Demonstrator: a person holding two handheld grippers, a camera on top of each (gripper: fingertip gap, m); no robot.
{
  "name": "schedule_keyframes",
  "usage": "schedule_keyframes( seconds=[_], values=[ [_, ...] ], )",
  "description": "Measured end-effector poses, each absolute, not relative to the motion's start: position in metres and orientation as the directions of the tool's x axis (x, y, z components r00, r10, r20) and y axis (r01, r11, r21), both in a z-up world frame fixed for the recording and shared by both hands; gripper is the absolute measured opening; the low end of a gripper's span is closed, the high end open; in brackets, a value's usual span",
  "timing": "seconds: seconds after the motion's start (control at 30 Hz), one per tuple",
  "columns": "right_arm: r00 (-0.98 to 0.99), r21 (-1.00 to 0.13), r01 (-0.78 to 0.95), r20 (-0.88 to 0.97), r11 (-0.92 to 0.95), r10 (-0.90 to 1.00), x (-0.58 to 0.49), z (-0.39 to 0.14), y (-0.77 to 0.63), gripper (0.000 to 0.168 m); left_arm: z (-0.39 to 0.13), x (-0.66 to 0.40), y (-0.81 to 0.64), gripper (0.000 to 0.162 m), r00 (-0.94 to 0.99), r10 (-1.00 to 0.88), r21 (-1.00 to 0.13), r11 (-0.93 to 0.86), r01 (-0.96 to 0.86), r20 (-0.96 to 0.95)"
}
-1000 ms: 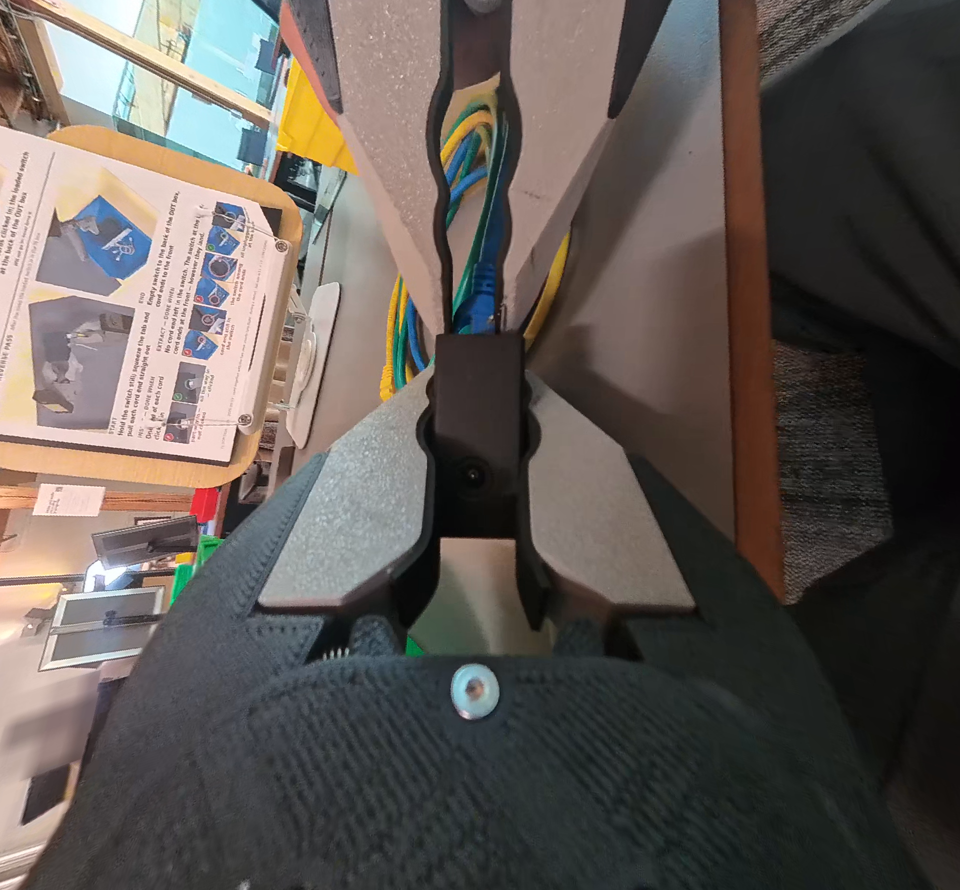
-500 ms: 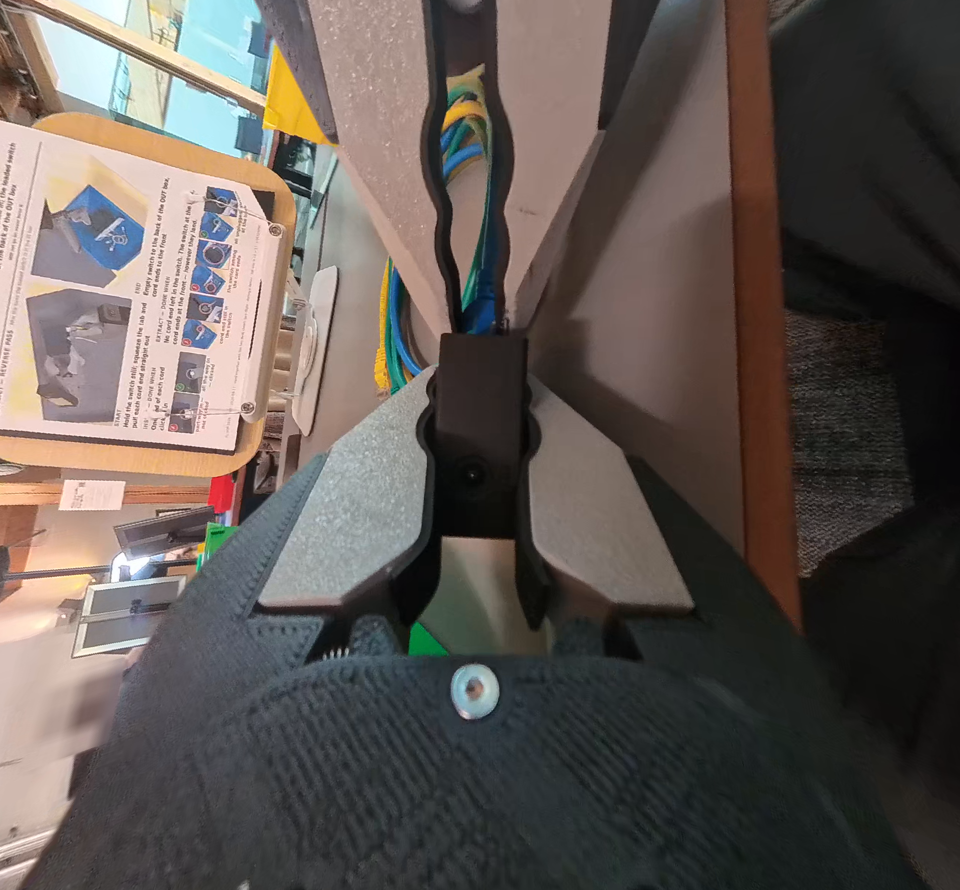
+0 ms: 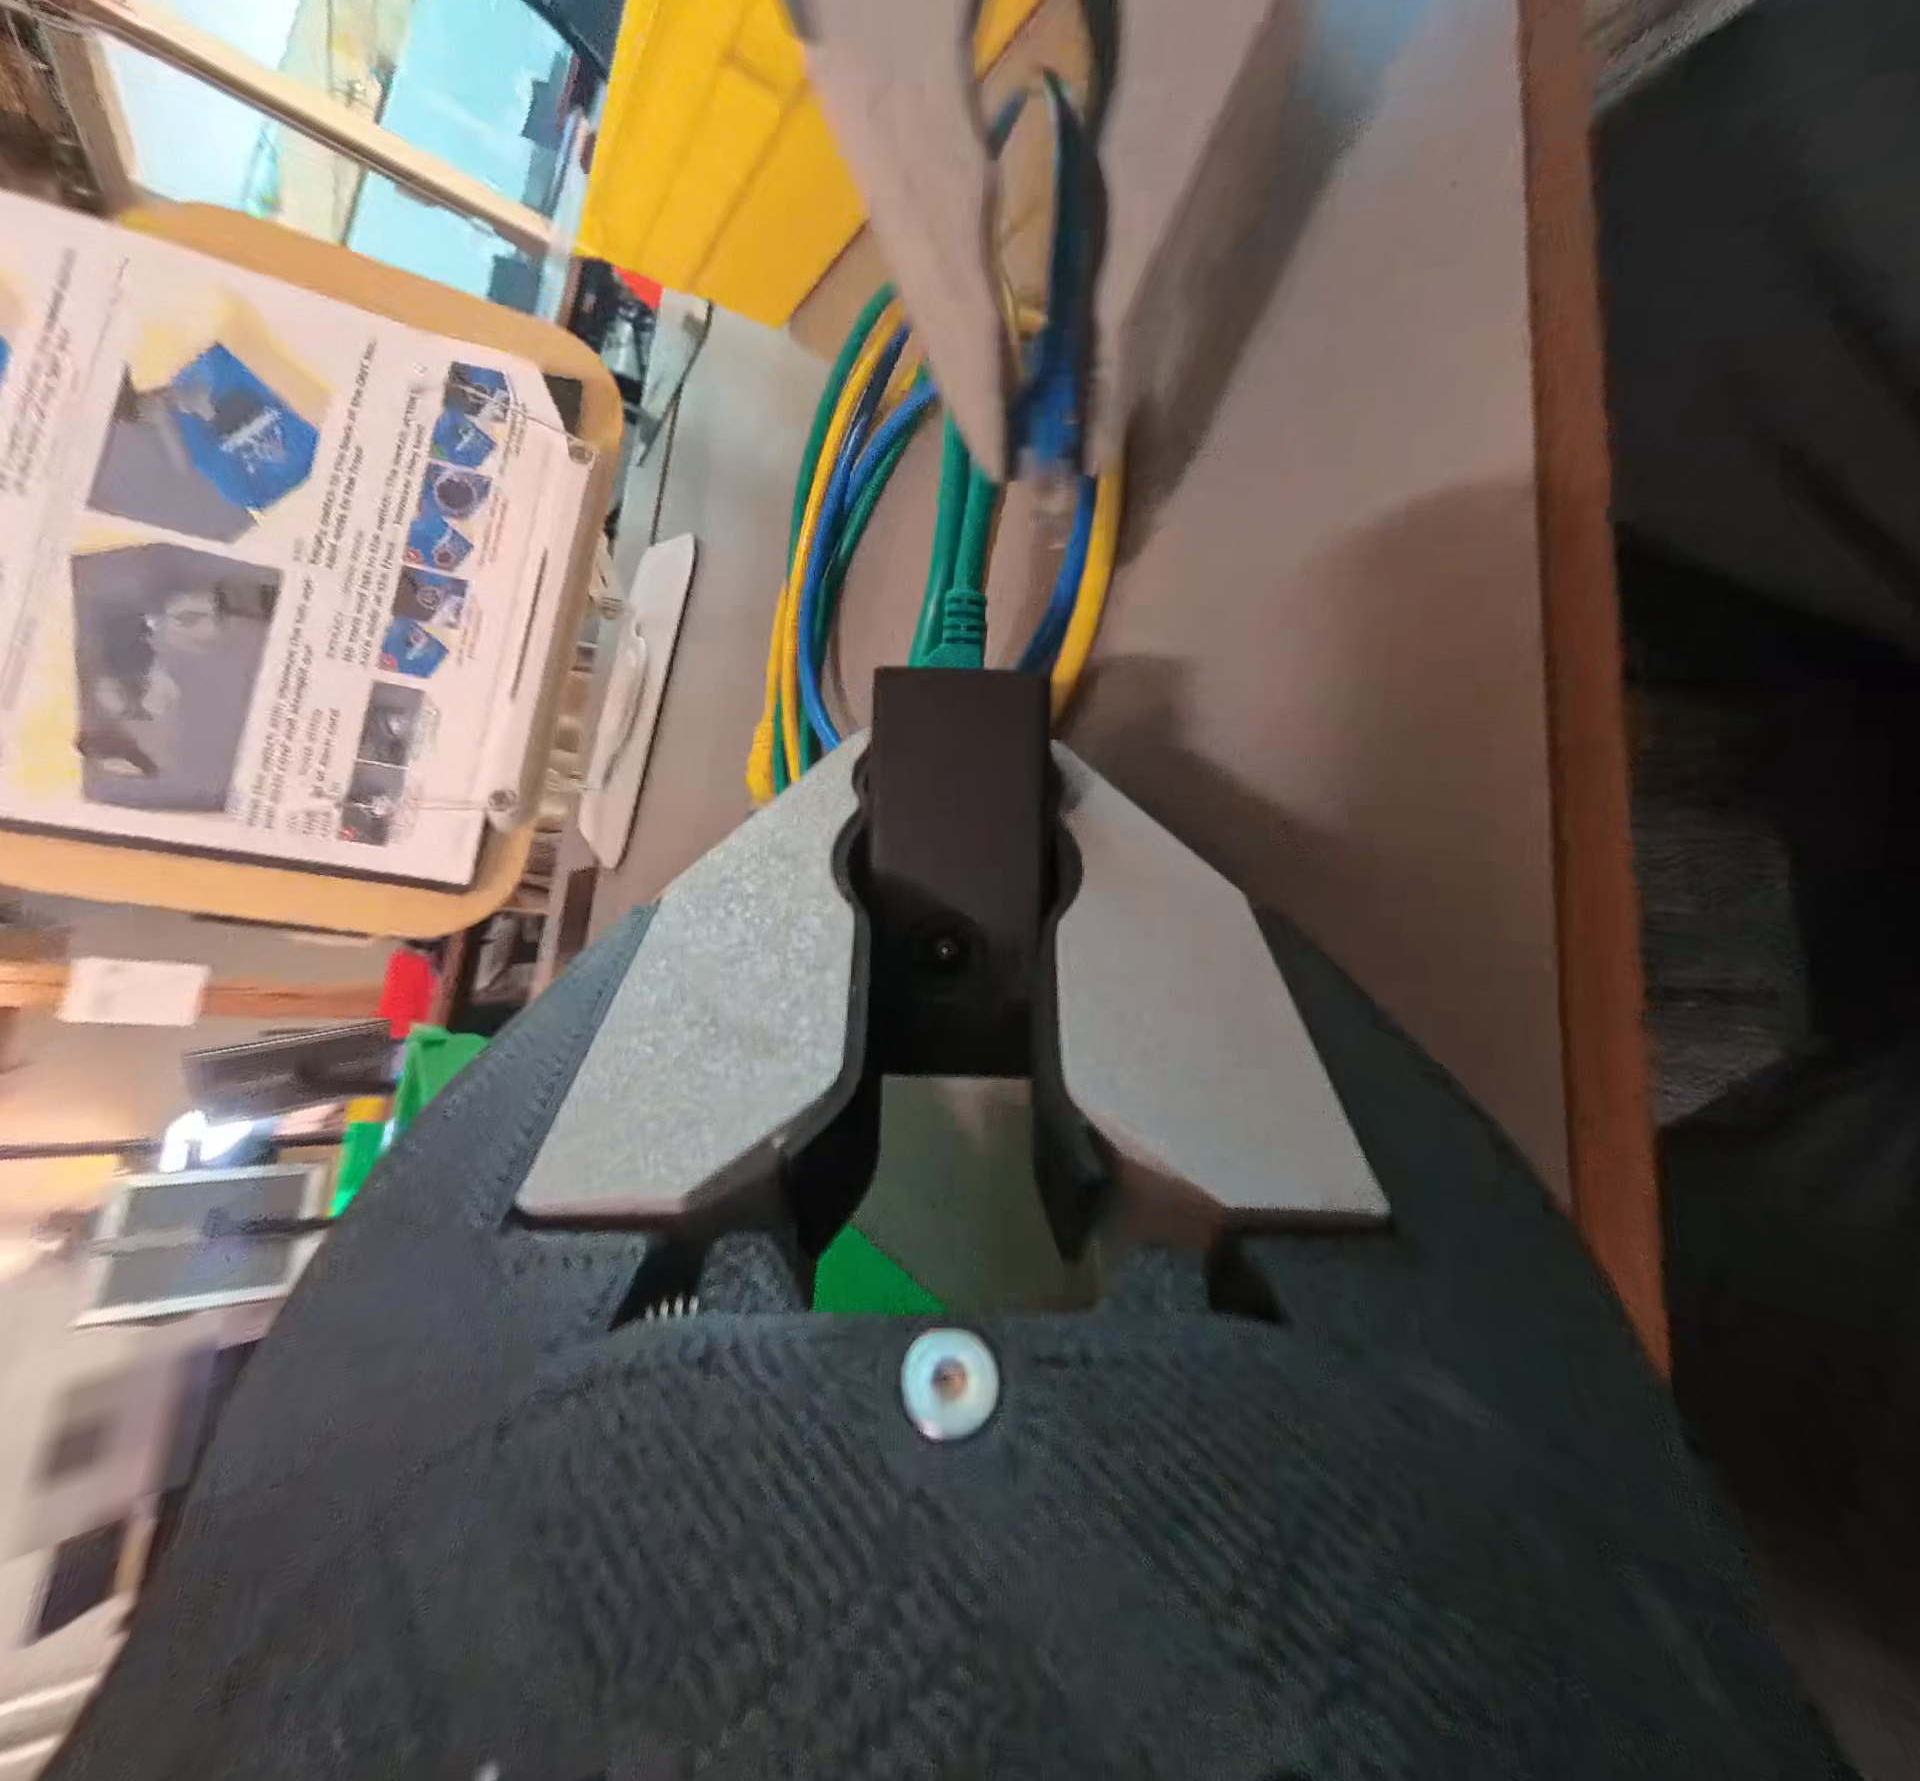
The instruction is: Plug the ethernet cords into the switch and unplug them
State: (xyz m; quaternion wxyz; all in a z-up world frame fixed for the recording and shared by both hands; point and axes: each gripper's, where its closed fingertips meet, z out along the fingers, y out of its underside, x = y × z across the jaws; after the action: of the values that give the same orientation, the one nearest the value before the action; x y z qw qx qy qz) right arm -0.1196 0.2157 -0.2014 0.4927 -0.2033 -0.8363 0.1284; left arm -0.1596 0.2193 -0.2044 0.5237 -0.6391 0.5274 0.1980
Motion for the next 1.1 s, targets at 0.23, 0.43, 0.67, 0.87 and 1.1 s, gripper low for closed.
schedule_keyframes(
  seconds=[0.23, 0.43, 0.67, 0.87, 1.1],
  values=[
    [-0.114, -0.467, 0.222, 0.859, 0.856, 0.499, -0.101, -0.090, 0.242, 0.007, -0.201, -0.178, 0.239, 0.027, 0.425, -0.307, -0.453, 0.024, -0.891, -0.852],
    [0.254, -0.499, 0.520, 0.865, 0.693, 0.432, -0.037, 0.008, 0.347, 0.007, -0.152, -0.191, 0.234, 0.027, 0.592, -0.201, -0.607, 0.017, -0.794, -0.780],
    [0.548, -0.617, 0.583, 0.779, 0.529, 0.306, 0.041, 0.069, 0.413, 0.007, -0.055, -0.238, 0.199, 0.027, 0.852, -0.037, -0.851, 0.085, -0.518, -0.522],
    [0.778, -0.755, 0.537, 0.616, 0.378, 0.125, 0.135, 0.118, 0.474, 0.006, -0.041, -0.284, 0.190, 0.026, 0.948, 0.086, -0.946, 0.082, -0.314, -0.307],
    [0.673, -0.699, 0.612, 0.706, 0.370, 0.221, 0.127, 0.080, 0.490, 0.006, -0.043, -0.255, 0.193, 0.026, 0.955, -0.110, -0.958, 0.124, -0.260, -0.274]
  ],
)
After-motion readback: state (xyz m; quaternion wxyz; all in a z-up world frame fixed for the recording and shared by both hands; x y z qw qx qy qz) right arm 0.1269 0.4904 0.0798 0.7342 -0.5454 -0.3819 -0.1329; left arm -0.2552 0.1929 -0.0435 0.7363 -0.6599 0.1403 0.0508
